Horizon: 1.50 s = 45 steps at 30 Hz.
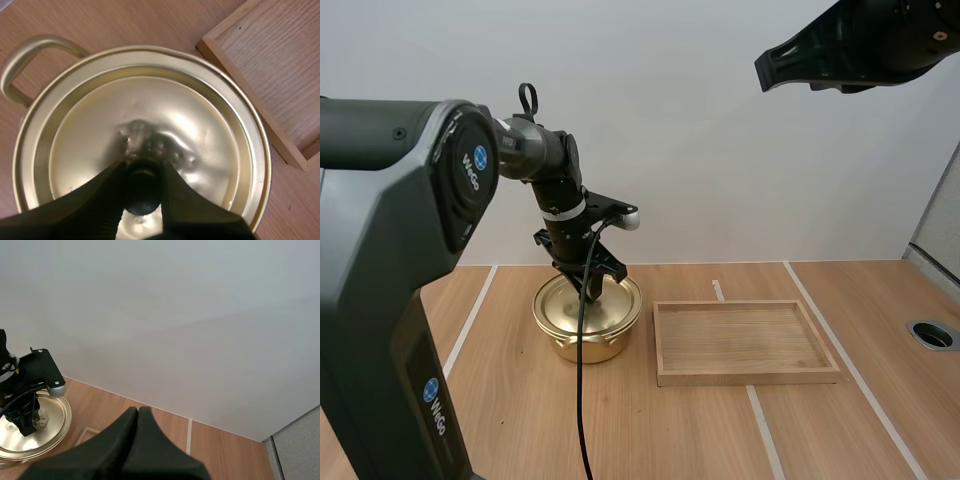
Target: Open the pot, put the pineapple inside, and close it
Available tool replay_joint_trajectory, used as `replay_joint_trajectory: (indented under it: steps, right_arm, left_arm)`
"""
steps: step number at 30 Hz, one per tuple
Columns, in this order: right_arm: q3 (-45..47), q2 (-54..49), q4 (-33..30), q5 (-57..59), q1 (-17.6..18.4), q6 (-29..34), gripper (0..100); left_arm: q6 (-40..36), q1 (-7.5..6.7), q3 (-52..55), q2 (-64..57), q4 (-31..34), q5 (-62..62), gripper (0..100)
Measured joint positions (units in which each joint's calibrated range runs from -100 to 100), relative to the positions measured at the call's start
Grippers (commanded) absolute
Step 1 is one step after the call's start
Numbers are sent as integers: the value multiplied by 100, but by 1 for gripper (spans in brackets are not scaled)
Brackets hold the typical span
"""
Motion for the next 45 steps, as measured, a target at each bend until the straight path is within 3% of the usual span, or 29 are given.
replay_joint_trajectory:
  steps: [1,19,35,45]
  right_arm:
    - [0,0,0,0,0,0,0]
    - [0,0,0,0,0,0,0]
    - [0,0,0,0,0,0,0]
    - [0,0,0,0,0,0,0]
  left_arm:
    - [-29,0,0,27,29,-42,100]
    - [-360,0,-26,-140,283,-102,100]
    - [-378,0,-1333,-1748,397,435,100]
    - [-1129,0,-2143,-2853,738,162,100]
